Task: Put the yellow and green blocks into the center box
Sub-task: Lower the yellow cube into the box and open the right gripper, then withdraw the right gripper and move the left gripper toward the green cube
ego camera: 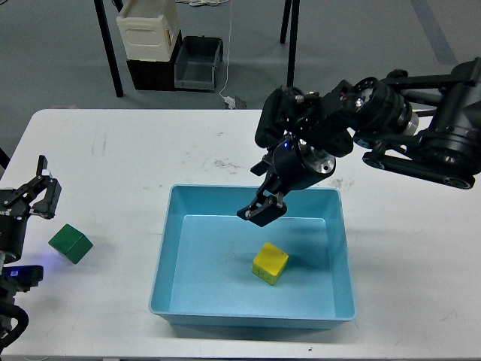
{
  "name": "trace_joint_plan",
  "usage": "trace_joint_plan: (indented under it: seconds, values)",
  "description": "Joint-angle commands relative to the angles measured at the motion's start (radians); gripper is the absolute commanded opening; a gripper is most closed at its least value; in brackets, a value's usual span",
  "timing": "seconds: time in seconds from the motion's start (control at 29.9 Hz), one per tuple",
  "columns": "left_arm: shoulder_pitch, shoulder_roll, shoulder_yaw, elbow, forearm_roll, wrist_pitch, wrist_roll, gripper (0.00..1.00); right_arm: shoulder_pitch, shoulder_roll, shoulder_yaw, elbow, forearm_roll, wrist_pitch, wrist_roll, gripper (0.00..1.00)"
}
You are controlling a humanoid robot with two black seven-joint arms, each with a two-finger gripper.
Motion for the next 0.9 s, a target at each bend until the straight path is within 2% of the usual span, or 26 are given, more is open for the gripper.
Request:
trace_joint_plan:
  seconds: [0.0,0.13,0.27,0.33,0.47,0.5,0.57,0.73,0.87]
  values:
    - [-0.040,0.090,0.002,0.005,0.006,0.003,0.002,1.00,-0.052,-0.021,0.179,-0.006,0.019,-0.046,0.000,1.00]
    - [-0.105,0.220,0.010,0.054,0.079,0.013,0.002,1.00,-0.151,-0.004,0.386,-0.001,0.021,-0.057,0.000,1.00]
    - [-0.204,0.260,-0.001,0.139,0.384,0.032,-0.023,1.00,-0.271,0.036,0.538,0.014,0.036,-0.068,0.000,1.00]
    - [-0.238,0.262,-0.016,0.163,0.519,0.027,-0.065,1.00,-0.340,0.045,0.611,0.031,0.041,-0.080,0.000,1.00]
    - [-0.287,0.289,-0.036,0.173,0.775,0.015,-0.226,1.00,-0.481,0.054,0.772,0.075,0.042,-0.115,0.000,1.00]
    - [-0.298,0.301,-0.036,0.173,0.844,0.016,-0.240,1.00,-0.507,0.054,0.808,0.089,0.042,-0.120,-0.008,1.00]
    - [-0.329,0.331,-0.036,0.173,0.995,0.016,-0.240,0.99,-0.572,0.050,0.886,0.117,0.054,-0.121,-0.030,1.00]
    - [-0.435,0.355,-0.033,0.173,1.346,0.021,-0.240,0.99,-0.737,0.042,1.104,0.170,0.106,-0.124,-0.042,0.99]
    - [-0.476,0.374,-0.021,0.182,1.605,-0.010,-0.240,0.99,-0.868,0.050,1.271,0.215,0.148,-0.129,-0.084,0.98]
